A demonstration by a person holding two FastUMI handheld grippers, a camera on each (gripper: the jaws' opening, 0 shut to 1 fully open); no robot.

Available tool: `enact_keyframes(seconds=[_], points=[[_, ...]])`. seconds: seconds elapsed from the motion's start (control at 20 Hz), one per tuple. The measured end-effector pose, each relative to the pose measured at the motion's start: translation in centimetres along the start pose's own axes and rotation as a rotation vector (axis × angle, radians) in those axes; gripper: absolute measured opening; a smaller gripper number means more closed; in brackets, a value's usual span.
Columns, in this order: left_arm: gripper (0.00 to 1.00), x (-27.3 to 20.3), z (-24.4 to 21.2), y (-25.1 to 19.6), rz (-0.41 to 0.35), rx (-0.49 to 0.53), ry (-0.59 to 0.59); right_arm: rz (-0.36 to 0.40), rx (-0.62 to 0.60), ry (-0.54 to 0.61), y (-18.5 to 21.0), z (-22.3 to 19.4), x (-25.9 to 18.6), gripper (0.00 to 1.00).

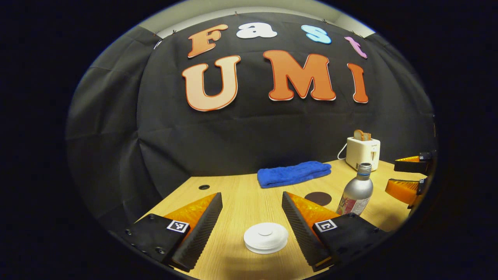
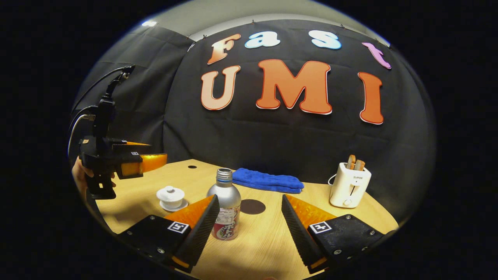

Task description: Open the teacup lid with one hand, grasp the water bottle and pour water into the teacup with the other hand; after pouring, place the water bottle on the coaster and then close the teacup lid.

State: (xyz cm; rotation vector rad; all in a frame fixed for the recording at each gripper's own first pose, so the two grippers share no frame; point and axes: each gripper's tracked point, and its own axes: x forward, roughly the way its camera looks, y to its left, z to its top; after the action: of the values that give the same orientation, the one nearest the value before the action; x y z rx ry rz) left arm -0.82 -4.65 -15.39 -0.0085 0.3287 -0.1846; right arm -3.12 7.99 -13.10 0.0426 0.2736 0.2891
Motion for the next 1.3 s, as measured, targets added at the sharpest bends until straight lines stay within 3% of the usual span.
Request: enact_keyframes(seconds=[0.15, 0.2, 0.35, 0.5, 0.55, 0.7, 0.8, 0.85, 0.9, 1.05, 1.2, 1.25, 1.3], points=[[0.96, 0.7, -2.5, -0.2, -0.008, -0.011, 0.072, 0.034, -0.002, 0.025, 1.1, -1.2, 1.0, 0.97], [1.00, 0.9, -3.2, -0.2, -0.005, -0.005, 0.085, 0.050, -0.002, 0.029, 1.6, -1.4, 1.2, 0.97], [0.96, 1.8, -4.9, -0.5, -0.017, 0.012, 0.118, 0.083, -0.006, 0.049, 2.6, -2.2, 2.2, 0.97], [1.00, 2.6, -6.8, -1.1, -0.034, 0.019, 0.151, 0.108, -0.006, 0.072, 3.3, -3.2, 3.2, 0.97], [0.96, 3.1, -7.1, -1.1, -0.037, 0.017, 0.157, 0.113, -0.007, 0.079, 3.4, -3.4, 3.5, 0.97], [0.98, 3.8, -8.4, -1.3, -0.048, 0.005, 0.173, 0.124, 0.000, 0.099, 3.6, -4.3, 4.2, 0.97], [0.88, 4.1, -9.0, -1.6, -0.053, 0.004, 0.188, 0.129, 0.007, 0.111, 3.7, -4.6, 4.7, 0.97], [0.92, 4.3, -9.1, -1.7, -0.055, 0.007, 0.186, 0.131, 0.009, 0.116, 3.8, -4.9, 5.0, 0.96], [0.81, 4.5, -9.1, -1.7, -0.057, 0.010, 0.186, 0.134, 0.008, 0.119, 3.9, -5.0, 5.2, 0.96], [0.81, 4.6, -9.1, -2.2, -0.065, 0.008, 0.182, 0.144, 0.000, 0.125, 4.3, -5.3, 5.6, 0.96], [0.63, 4.5, -9.2, -2.6, -0.074, 0.009, 0.190, 0.152, -0.009, 0.130, 4.5, -5.5, 5.8, 0.96], [0.65, 4.8, -9.0, -2.6, -0.068, 0.009, 0.180, 0.155, -0.010, 0.132, 4.5, -5.5, 5.8, 0.96], [0.53, 4.7, -9.0, -2.5, -0.066, 0.010, 0.179, 0.157, -0.011, 0.131, 4.6, -5.4, 5.8, 0.96]])
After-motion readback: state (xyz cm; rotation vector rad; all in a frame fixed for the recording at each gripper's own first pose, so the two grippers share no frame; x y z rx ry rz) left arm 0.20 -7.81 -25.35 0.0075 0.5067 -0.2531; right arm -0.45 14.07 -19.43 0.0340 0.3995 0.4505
